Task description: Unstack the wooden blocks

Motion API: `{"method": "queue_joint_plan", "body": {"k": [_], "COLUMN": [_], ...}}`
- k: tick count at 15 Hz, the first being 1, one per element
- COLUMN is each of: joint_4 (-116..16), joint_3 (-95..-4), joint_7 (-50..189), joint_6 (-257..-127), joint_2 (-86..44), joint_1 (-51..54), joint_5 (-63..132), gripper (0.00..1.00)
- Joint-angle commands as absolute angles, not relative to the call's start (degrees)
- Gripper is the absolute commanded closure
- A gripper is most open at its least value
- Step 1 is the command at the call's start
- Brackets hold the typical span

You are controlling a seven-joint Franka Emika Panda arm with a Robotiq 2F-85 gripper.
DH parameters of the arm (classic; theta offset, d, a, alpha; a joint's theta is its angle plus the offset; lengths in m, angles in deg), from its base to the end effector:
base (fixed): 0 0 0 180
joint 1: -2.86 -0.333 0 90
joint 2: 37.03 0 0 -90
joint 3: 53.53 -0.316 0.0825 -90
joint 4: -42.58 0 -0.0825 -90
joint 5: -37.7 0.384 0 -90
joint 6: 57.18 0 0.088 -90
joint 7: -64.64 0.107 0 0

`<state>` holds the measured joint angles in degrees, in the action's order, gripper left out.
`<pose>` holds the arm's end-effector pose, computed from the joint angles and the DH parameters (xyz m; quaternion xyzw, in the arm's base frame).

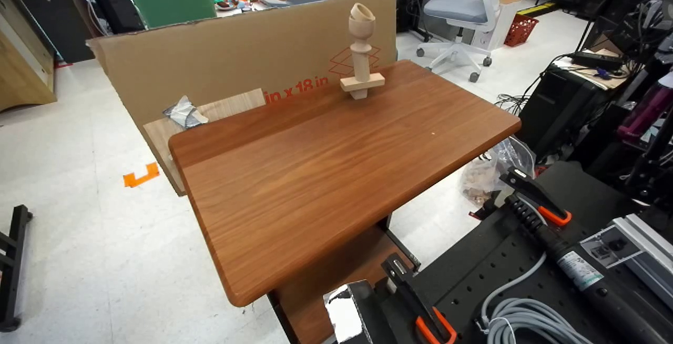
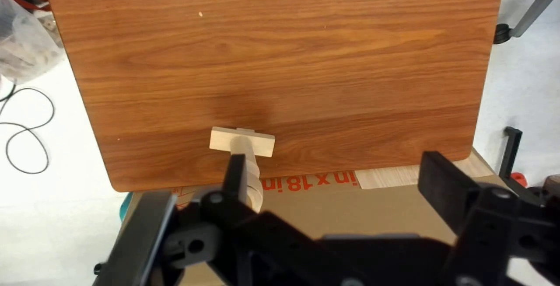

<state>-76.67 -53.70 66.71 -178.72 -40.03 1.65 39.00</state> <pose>0.5440 0.0141 0.4586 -0.9988 0.0115 -0.0458 0.0112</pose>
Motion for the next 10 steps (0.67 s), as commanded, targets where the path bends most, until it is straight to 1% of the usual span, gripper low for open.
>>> {"method": "queue_joint_plan", "body": {"k": [1,10], "joint_4": [-69.3,-59.9], "joint_3": [-53.3,-51.6], "joint_7": [65.4,65.8], "joint_6": [-177.9,-177.8], "joint_2": [-32.4,-21.6], "joint_1": [2.4,3.2], "joint_5": [37.1,35.9], "gripper": [0.0,0.0]}}
